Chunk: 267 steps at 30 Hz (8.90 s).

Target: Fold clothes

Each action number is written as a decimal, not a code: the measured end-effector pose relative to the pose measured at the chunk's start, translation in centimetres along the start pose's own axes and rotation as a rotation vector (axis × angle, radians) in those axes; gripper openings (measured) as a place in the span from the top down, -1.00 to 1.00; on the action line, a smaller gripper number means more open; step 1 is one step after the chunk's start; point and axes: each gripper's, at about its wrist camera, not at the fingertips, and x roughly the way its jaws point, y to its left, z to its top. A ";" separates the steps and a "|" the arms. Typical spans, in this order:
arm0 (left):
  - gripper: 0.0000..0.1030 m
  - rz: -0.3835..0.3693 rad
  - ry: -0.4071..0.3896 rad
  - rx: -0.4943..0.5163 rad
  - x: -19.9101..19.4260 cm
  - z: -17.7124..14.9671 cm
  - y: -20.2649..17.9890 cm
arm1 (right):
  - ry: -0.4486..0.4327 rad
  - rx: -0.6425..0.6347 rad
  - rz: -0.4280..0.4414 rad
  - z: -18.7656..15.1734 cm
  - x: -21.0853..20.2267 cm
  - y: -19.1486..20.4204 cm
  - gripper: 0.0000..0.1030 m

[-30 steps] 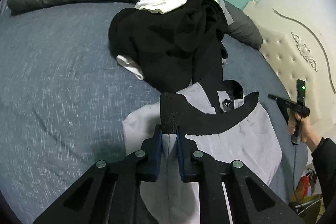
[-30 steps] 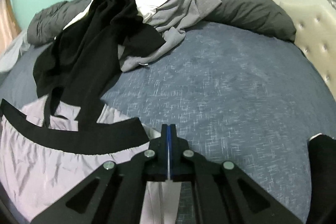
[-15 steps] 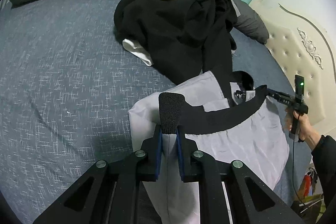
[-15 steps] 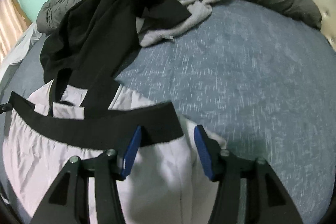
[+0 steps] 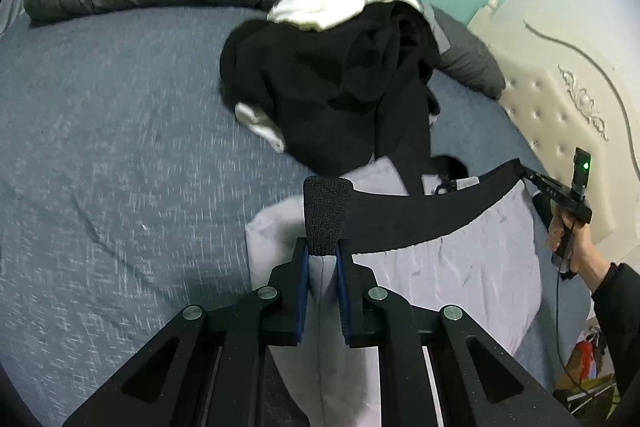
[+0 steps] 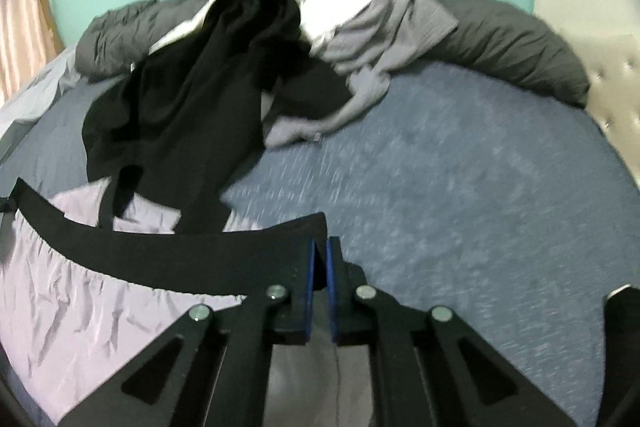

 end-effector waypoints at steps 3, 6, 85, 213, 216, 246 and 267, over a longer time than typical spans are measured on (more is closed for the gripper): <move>0.74 0.022 -0.007 -0.006 0.4 1.6 0.0 | -0.020 0.009 -0.027 1.4 -0.7 -0.3 0.90; 0.74 0.043 0.002 -0.022 2.0 3.4 0.2 | -0.006 0.006 -0.063 2.6 -0.1 -0.3 0.90; -0.27 -0.049 -0.122 -0.311 -6.8 -20.7 1.4 | 0.277 0.151 0.128 -19.8 -4.4 24.2 0.78; -0.12 -0.056 -0.124 -0.529 -6.7 -21.9 2.5 | 0.046 0.371 0.178 -15.3 -9.1 12.4 0.73; -0.26 -0.044 -0.098 -0.527 -6.8 -22.1 1.0 | 0.032 0.400 0.164 -17.2 -10.5 11.0 0.73; -0.33 0.029 -0.138 -0.630 -2.0 -21.6 0.2 | 0.032 0.595 0.141 -22.7 -11.5 5.1 0.12; 0.80 -0.026 -0.250 -0.517 -4.2 -18.0 -3.9 | 0.020 0.640 0.152 -23.0 -11.6 4.2 0.10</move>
